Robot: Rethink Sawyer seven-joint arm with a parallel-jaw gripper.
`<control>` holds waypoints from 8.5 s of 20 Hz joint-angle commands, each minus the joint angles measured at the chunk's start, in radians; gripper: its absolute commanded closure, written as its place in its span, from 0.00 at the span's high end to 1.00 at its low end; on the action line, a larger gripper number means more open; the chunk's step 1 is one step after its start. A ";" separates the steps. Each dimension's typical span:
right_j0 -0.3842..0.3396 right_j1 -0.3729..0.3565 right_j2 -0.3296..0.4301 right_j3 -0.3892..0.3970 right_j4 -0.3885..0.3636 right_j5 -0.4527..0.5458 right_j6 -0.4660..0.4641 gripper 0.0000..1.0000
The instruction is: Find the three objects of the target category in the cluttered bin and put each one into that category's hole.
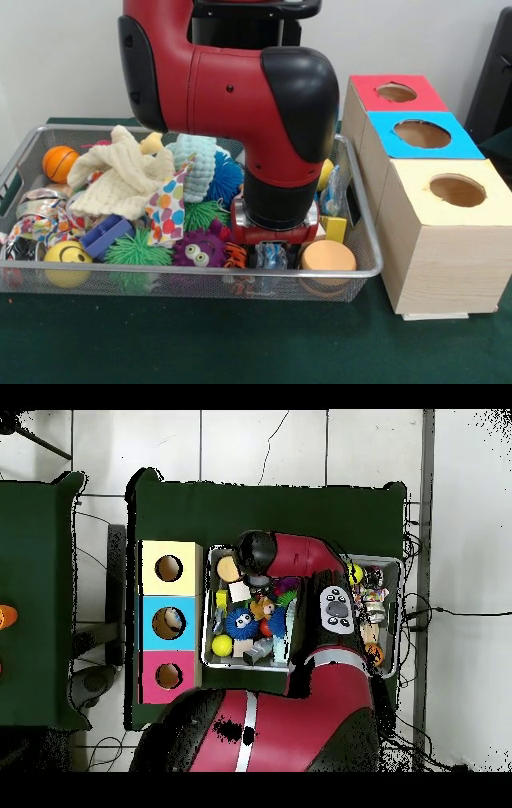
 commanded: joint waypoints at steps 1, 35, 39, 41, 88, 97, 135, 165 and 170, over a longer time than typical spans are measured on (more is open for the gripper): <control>-0.036 0.125 0.014 0.045 -0.091 -0.192 0.068 0.00; -0.031 0.083 0.005 0.055 -0.083 -0.121 0.052 1.00; -0.028 0.074 0.001 0.070 -0.083 -0.132 0.062 1.00; -0.028 0.073 0.002 0.069 -0.084 -0.134 0.060 1.00; -0.004 -0.444 0.024 0.361 0.039 0.096 0.074 0.00; 0.028 -0.479 0.020 0.513 0.099 0.114 0.170 0.00; 0.315 -0.554 -0.108 0.673 0.353 0.001 0.407 0.00; 0.310 -0.438 -0.101 0.702 0.313 -0.155 0.360 0.00; 0.322 -0.434 -0.103 0.699 0.324 -0.159 0.371 0.00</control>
